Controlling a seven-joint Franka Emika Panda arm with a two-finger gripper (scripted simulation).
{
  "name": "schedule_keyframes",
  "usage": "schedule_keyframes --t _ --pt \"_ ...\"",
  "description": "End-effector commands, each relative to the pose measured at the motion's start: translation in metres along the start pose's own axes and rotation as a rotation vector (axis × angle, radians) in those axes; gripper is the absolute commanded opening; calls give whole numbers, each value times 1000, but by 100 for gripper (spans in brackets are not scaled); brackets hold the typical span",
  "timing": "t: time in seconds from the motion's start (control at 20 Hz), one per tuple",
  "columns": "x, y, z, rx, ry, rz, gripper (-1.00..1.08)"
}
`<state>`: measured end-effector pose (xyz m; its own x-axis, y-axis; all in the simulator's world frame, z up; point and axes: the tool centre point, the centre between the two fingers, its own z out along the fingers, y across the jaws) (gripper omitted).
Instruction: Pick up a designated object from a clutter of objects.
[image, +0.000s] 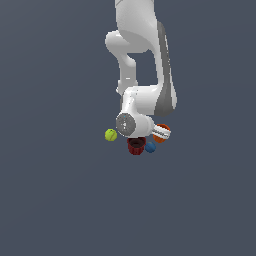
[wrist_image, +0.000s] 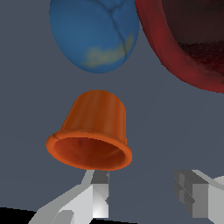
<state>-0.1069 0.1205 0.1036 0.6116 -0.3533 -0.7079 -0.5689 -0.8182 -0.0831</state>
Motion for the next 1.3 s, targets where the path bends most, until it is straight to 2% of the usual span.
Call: schedule_keyframes --t 0.0,0.3,1.05,1.1,1.25 --pt "-1 -2 12 14 -40 33 28" --pt "-3 -4 25 27 -82 69 28" --pt "-6 -3 55 26 -82 71 28" --pt "-6 -3 55 26 -82 71 -100" --pt "-6 -3 55 26 -82 71 -100"
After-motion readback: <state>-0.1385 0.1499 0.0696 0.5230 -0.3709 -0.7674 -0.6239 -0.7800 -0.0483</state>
